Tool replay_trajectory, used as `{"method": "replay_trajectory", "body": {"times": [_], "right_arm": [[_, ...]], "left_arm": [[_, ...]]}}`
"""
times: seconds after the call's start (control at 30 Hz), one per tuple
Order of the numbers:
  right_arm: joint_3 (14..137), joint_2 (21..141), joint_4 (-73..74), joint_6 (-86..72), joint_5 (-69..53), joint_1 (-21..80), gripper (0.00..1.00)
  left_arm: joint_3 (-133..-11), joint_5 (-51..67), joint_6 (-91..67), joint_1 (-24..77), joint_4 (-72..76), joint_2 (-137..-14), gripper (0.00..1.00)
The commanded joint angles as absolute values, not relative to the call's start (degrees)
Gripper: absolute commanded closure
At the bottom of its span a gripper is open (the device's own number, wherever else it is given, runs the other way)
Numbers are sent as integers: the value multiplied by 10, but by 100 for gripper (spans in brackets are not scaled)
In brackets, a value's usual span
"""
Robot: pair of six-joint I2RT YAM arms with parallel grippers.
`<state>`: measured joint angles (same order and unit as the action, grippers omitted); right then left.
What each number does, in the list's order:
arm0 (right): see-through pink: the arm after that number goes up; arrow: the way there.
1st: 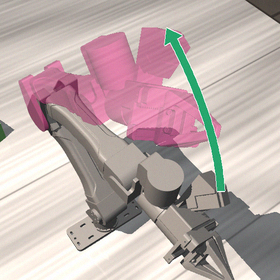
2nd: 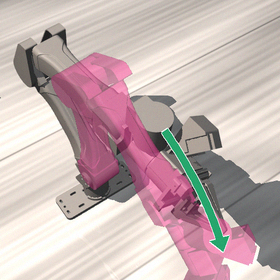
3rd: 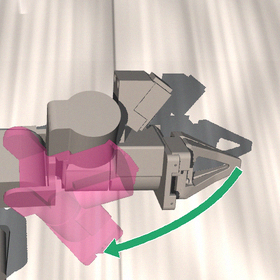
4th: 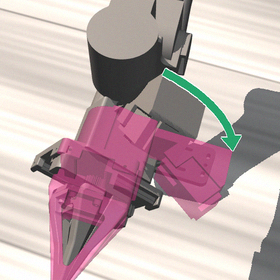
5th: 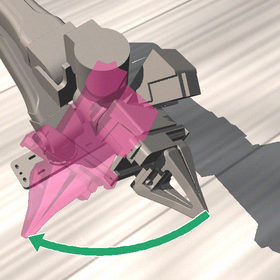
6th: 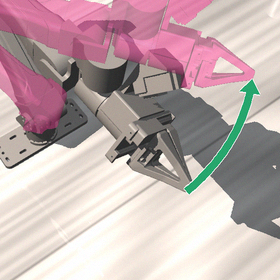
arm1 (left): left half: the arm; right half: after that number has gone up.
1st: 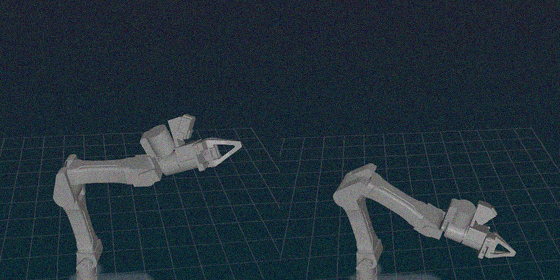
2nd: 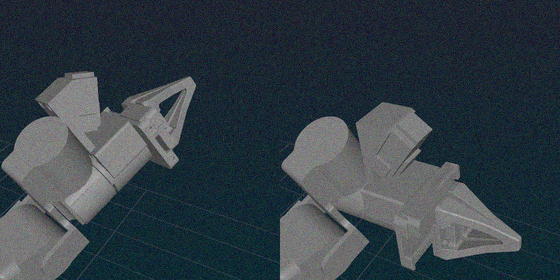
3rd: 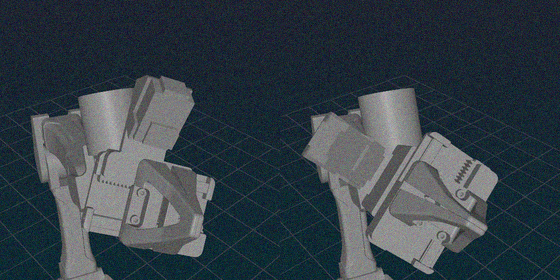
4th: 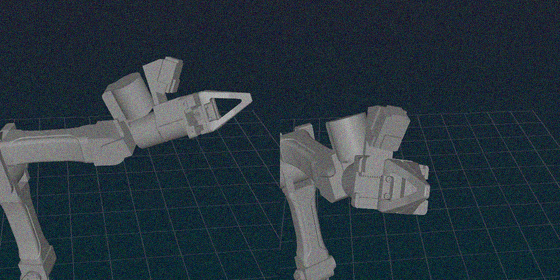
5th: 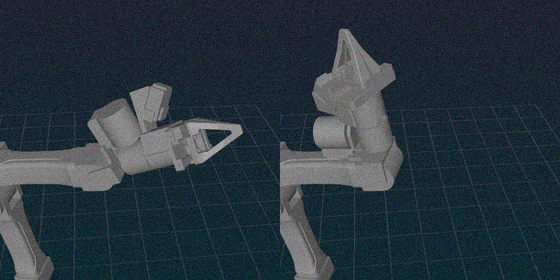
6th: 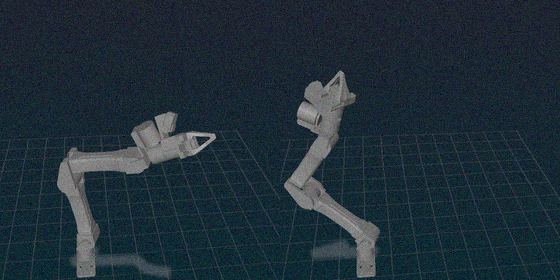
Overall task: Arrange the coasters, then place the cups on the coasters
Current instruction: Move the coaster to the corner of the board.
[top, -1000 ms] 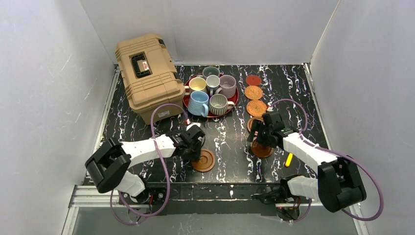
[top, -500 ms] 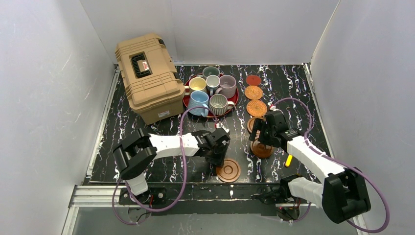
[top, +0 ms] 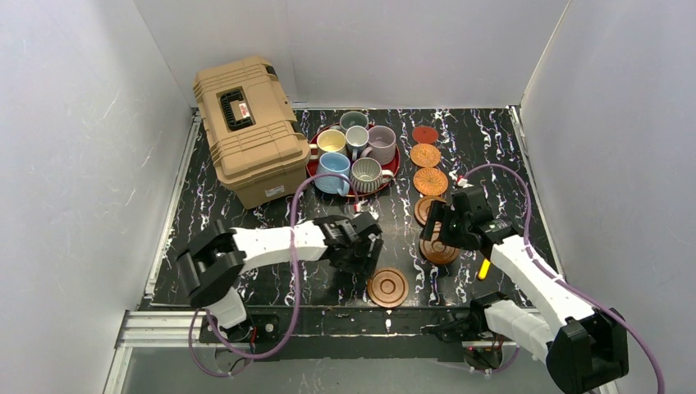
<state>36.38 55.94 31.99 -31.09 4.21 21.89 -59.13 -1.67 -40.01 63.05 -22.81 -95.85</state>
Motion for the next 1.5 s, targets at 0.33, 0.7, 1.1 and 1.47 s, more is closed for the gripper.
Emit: {"method": "replay_trajectory", "body": {"times": [0.33,0.7,1.1,1.47], "right_arm": [[383,599,305,-448,111,473,13],[407,676,262,-560,199,675,27],[508,841,339,-593,267,759,26],[519,889,398,-650,287,796,30]], "left_arm": [[-674,-9,-228,460,-428,-720,6],[-536,8,-171,373,-255,-582,4],[-501,-31,-138,371,-229,-553,4],[-504,-54,-140,371,-237,-560,4]]}}
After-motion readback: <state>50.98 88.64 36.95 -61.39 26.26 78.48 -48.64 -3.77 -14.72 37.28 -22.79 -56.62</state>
